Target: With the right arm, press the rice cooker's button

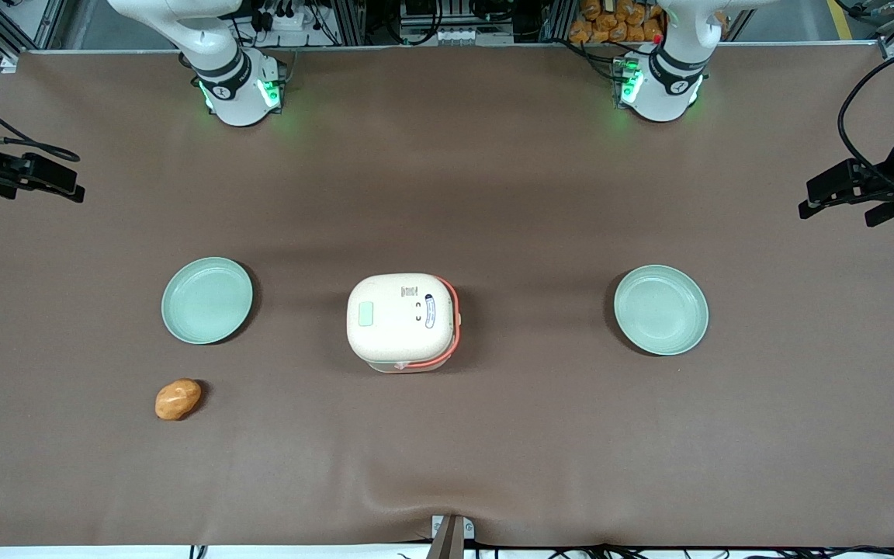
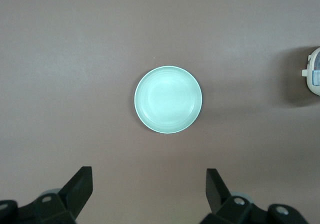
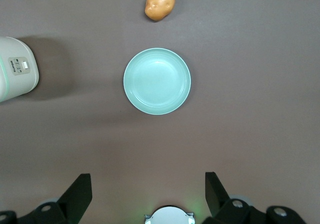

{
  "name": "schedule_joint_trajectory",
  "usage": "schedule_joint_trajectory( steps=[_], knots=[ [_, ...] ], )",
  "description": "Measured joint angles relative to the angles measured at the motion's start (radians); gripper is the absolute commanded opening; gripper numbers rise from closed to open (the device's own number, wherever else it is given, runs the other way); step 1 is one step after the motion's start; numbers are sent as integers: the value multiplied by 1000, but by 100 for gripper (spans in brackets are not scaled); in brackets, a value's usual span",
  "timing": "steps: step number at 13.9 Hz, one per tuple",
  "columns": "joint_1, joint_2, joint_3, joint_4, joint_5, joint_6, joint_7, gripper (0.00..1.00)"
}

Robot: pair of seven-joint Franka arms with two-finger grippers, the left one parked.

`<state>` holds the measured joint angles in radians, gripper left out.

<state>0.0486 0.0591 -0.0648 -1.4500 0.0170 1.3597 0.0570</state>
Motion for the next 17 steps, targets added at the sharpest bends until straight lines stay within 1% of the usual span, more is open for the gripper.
schedule_joint_trajectory(
  steps=[5, 7, 10, 13, 16, 17],
  knots=[
    [7, 0, 7, 1, 0, 0, 2, 100],
    [39, 0, 15, 0, 1, 0, 5, 100],
    [107, 3, 21, 0, 2, 10, 12, 100],
    [214, 27, 26, 0, 9, 77, 26, 100],
    [324, 80, 29, -1, 71, 214, 132, 100],
    [357, 104, 29, -2, 81, 254, 170, 100]
  ],
)
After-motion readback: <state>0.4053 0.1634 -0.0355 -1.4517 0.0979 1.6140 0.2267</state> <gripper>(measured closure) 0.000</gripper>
